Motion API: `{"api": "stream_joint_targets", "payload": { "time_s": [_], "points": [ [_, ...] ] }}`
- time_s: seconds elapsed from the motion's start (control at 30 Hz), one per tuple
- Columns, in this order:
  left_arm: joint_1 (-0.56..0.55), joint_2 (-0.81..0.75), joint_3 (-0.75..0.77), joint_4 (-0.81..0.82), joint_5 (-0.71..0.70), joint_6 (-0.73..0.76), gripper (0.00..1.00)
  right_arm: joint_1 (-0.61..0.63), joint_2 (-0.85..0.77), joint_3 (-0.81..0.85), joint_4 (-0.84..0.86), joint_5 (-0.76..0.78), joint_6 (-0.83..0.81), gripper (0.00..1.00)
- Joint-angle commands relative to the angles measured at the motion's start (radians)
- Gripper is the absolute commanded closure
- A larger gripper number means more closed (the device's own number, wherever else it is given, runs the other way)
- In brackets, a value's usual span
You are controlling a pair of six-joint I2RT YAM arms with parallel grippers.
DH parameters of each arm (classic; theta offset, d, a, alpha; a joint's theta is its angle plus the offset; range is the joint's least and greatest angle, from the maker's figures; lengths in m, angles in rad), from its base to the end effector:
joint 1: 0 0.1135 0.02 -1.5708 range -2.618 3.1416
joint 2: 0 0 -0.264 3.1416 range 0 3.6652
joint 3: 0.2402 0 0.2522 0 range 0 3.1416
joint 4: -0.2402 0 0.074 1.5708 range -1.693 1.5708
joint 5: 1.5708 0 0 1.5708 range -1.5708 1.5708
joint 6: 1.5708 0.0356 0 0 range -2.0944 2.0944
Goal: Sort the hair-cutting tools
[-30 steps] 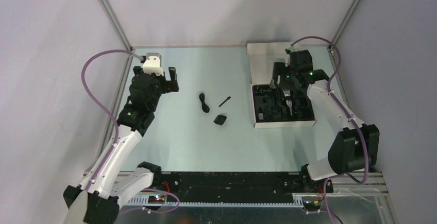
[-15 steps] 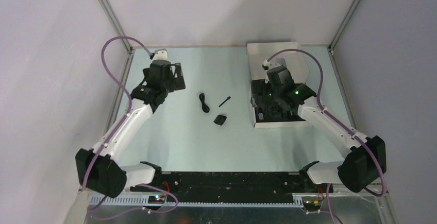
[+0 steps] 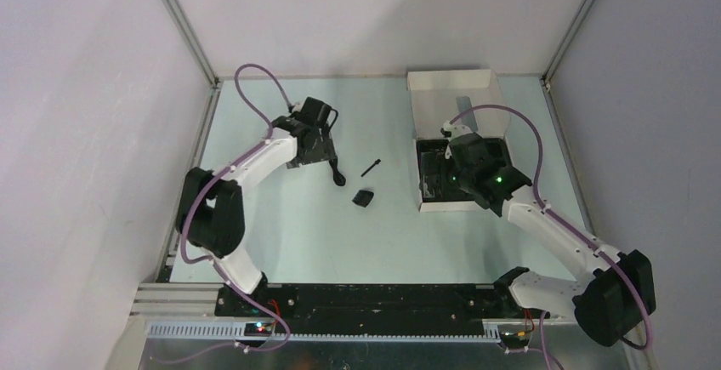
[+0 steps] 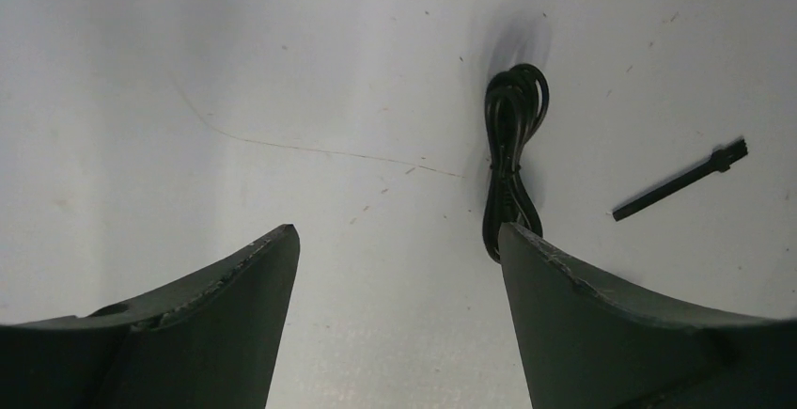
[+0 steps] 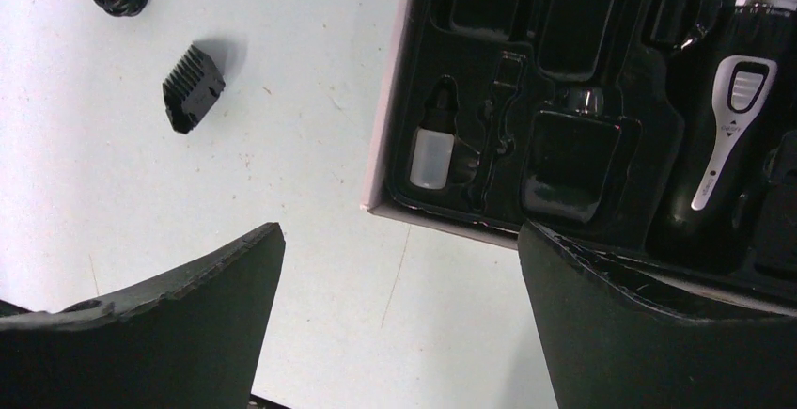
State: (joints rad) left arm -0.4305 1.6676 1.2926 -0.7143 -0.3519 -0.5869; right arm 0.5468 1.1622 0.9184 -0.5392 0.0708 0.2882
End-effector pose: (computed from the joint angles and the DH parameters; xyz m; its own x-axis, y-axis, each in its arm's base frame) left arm 0.3188 -0.1329 0.2472 -0.8073 -0.2013 -0.5548 -0.2406 0.9706 -0.0021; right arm 0.2105 0.1252 0.2776 -0.7129 -0.1021 -0.6938 -0.2849 0.9462 0.1536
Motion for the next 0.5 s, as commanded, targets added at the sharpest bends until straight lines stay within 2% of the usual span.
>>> {"api": "stream_joint_targets", "payload": {
  "time_s": [0.0,0.37,0.47],
  "points": [
    [-0.028,0.055,0.039,0.025,0.067,-0.116,0.17,-0.001,-0.059,-0.049,0.064,-0.008,0.011,0.01],
    [-0.075,0.198,0.051,0.088,0.144,-0.198,0.27,-0.025,-0.108,-0.09,0.062,-0.044,0.01,0.01],
    [-0.086,0.22,0.047,0.087,0.156,-0.202,0.32,-0.027,-0.117,-0.093,0.06,-0.046,0.013,0.01]
  ]
}}
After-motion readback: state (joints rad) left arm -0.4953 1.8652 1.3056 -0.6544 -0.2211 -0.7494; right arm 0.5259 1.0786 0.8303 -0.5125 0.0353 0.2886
